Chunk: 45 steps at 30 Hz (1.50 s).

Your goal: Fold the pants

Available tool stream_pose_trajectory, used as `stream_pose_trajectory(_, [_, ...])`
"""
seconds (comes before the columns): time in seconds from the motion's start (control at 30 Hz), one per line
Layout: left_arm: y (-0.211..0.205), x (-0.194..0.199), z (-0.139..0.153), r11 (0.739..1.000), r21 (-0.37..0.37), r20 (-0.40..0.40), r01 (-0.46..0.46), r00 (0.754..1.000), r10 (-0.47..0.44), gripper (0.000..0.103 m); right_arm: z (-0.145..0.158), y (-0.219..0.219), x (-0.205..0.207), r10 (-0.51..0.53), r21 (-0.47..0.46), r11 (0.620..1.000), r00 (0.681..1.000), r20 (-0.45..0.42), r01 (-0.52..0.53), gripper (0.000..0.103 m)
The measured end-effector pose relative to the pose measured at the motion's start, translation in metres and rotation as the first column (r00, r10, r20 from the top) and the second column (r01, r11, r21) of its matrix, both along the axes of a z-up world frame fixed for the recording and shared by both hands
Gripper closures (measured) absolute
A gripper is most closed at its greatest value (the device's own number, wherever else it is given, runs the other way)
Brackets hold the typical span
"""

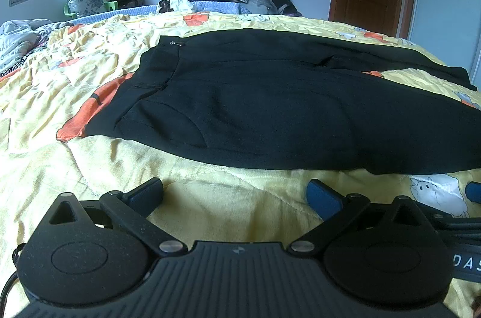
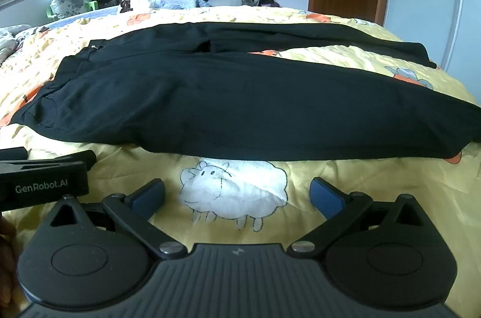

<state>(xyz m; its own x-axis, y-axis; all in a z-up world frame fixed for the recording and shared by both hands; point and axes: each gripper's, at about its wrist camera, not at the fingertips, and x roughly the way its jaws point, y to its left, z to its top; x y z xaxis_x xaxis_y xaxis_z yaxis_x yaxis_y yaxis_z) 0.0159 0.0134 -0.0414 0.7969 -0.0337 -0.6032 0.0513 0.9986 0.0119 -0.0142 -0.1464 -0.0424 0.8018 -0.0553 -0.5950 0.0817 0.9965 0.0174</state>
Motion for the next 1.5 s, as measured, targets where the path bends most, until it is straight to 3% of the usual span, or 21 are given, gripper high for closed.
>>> stream_pose_trajectory(1.0, [0.000, 0.000, 0.000, 1.000, 0.000, 0.000, 0.000, 1.000, 0.000, 0.000, 0.001, 0.001, -0.001, 0.015, 0.009, 1.000, 1.000, -0.004, -0.015, 0.000])
stream_pose_trajectory(1.13, [-0.001, 0.001, 0.001, 1.000, -0.005, -0.001, 0.009, 1.000, -0.009, 0.000, 0.006, -0.008, -0.004, 0.079, 0.093, 0.992, 0.997, 0.014, -0.080, 0.000])
stream_pose_trajectory(1.27, [0.005, -0.002, 0.006, 1.000, -0.019, 0.025, 0.015, 1.000, -0.015, 0.001, 0.029, -0.023, -0.004, 0.147, 0.172, 0.972, 0.984, 0.105, -0.163, 0.000])
stream_pose_trajectory(1.37, [0.011, -0.003, 0.013, 1.000, -0.015, 0.052, -0.018, 0.998, 0.019, 0.001, 0.060, -0.027, 0.006, 0.229, 0.088, 0.963, 0.947, 0.224, -0.253, 0.000])
stream_pose_trajectory(1.5, [0.024, 0.006, 0.025, 0.997, -0.052, 0.040, -0.057, 0.997, 0.059, 0.001, 0.091, -0.023, 0.042, 0.335, -0.157, 0.942, 0.875, 0.350, -0.298, 0.000])
